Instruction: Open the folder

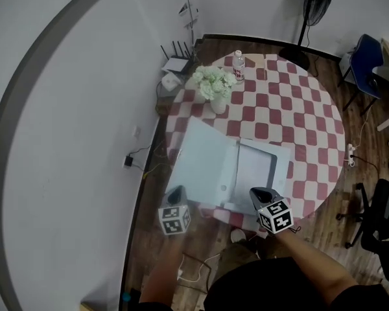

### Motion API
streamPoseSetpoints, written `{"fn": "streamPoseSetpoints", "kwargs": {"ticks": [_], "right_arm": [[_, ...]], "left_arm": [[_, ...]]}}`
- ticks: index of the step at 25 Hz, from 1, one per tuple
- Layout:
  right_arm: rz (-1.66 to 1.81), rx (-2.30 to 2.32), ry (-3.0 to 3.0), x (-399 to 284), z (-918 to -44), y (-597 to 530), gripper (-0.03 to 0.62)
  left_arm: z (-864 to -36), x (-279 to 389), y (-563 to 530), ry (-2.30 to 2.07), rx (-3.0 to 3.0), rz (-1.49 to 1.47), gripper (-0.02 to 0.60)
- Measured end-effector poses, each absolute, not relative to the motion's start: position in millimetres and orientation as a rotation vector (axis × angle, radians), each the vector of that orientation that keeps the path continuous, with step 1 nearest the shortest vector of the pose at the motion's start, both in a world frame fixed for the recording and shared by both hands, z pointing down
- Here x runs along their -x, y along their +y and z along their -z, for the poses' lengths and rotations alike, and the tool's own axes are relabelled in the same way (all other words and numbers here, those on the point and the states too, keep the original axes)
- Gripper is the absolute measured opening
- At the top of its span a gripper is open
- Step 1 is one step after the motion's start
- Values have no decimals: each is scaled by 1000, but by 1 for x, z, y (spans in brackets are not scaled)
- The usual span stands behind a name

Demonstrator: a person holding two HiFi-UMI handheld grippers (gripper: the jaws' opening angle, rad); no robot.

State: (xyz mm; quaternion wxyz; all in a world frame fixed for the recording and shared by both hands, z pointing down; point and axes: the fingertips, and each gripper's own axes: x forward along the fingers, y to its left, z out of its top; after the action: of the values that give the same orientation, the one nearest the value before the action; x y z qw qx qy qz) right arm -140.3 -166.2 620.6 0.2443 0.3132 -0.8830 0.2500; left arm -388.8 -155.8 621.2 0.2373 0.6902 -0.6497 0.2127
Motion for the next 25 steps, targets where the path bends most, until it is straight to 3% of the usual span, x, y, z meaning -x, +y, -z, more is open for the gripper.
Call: {"fn": "streamPoseSetpoints", "kwargs": {"ticks": [8, 25], "right_arm": [[-629, -940, -2490, 96, -570, -176, 2], [-412, -1178, -2629, 15, -481, -237, 2]], "left_arm": [[-568, 333, -162, -1888, -1957, -319, 2], [-518, 244, -183, -1978, -2107, -238, 3]]}}
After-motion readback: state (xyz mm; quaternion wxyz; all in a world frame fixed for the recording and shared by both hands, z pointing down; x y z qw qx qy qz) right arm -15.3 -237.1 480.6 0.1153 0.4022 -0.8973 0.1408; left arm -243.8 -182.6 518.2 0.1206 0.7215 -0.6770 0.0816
